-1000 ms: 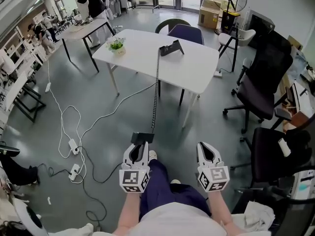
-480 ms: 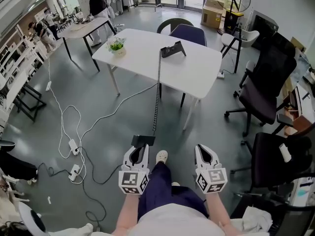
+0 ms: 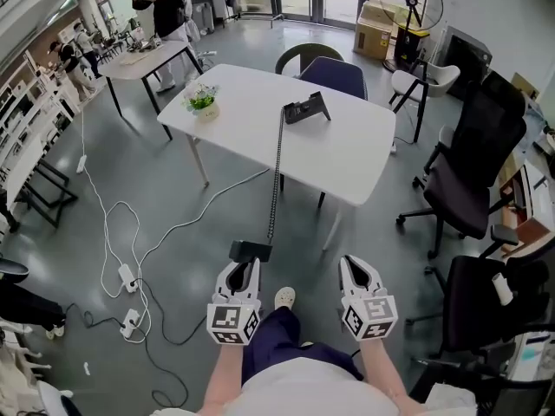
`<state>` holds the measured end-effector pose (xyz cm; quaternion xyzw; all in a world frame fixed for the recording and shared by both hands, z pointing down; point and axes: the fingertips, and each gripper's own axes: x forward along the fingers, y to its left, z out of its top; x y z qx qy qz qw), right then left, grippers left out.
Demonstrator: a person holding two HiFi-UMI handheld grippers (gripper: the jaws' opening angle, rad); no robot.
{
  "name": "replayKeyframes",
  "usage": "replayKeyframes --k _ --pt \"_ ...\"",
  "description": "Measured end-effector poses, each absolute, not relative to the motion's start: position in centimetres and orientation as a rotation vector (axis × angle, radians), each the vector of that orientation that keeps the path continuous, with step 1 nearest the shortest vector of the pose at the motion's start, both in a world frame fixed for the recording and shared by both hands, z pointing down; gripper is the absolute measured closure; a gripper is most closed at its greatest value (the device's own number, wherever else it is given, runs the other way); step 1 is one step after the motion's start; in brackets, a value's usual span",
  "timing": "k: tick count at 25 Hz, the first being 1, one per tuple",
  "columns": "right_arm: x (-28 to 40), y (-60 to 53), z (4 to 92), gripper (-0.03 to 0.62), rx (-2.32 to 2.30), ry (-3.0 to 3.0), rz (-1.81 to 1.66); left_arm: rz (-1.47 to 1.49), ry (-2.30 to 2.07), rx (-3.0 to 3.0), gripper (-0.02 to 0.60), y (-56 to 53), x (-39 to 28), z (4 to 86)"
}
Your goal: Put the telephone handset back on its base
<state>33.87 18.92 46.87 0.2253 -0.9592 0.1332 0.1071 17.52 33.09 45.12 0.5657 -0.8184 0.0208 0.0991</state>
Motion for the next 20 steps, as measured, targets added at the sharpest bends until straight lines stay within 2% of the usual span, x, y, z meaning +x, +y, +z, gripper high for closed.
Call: replayKeyframes --k 20 --pt "20.6 10.3 46.1 0.551 0.719 -2.795 0.355 0.033 -2.382 1.729 0.505 24.2 4.2 44.2"
